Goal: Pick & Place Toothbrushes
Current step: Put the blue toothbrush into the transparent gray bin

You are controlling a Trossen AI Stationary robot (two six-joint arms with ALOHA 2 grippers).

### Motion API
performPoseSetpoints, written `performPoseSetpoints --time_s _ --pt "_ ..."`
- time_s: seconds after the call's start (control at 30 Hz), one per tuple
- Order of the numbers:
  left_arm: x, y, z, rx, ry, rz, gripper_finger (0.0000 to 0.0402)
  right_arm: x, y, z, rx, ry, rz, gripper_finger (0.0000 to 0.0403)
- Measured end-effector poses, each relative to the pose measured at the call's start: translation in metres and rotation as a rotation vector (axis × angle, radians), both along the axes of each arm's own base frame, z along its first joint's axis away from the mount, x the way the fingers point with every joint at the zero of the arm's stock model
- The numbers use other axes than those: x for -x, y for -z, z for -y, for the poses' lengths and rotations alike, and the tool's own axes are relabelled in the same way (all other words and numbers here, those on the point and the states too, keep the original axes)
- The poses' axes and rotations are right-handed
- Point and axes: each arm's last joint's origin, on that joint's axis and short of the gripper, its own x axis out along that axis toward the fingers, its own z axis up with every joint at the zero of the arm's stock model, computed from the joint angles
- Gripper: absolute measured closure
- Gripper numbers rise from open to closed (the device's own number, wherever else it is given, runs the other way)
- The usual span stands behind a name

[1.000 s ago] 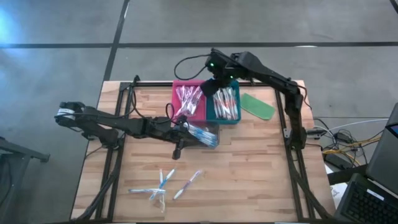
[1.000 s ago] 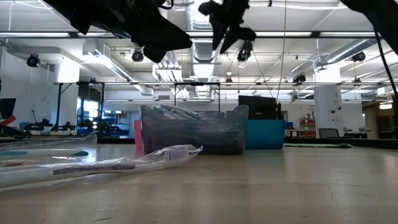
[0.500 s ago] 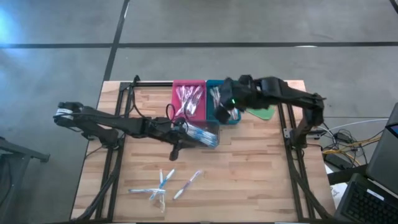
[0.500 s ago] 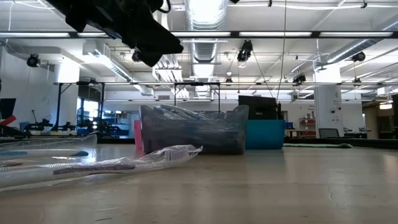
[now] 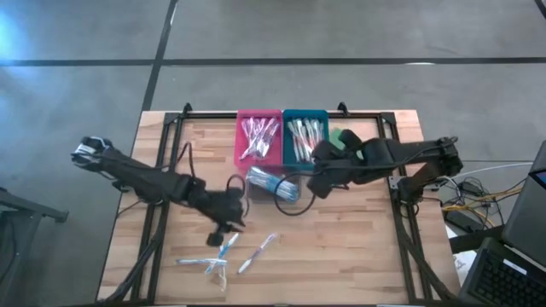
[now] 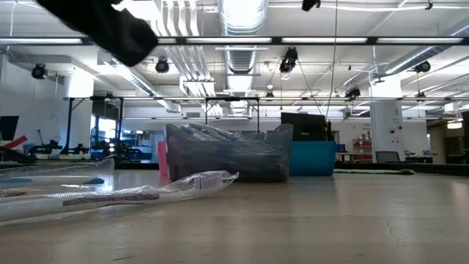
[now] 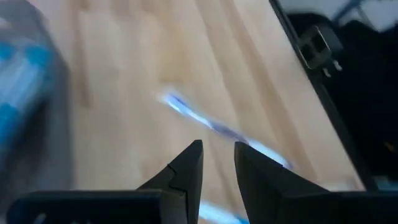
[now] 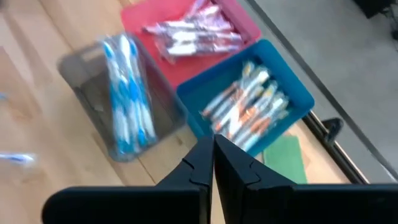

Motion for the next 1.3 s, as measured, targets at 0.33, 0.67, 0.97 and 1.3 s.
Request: performPoseSetpoints --time_s 0.33,0.67,0.97,1.3 --pt "0.051 -0.001 0.064 -0.097 0.285 -0.217 0.0305 0.011 0.027 0.006 0.004 0.055 -0.078 0.0394" --pt "0.078 0.008 0.089 -0.094 0.325 -0.322 0.0305 0.011 0.023 0.006 -0.003 0.06 -0.055 0.0394" --pt "0.075 0.019 0.093 -0.115 0.263 -0.362 0.0305 0.011 0.021 0.006 -0.006 0.059 -0.046 0.0394" --pt "0.08 0.053 0.095 -0.099 0.146 -0.534 0.0305 0.011 0.021 0.006 -0.006 0.06 -0.044 0.0394"
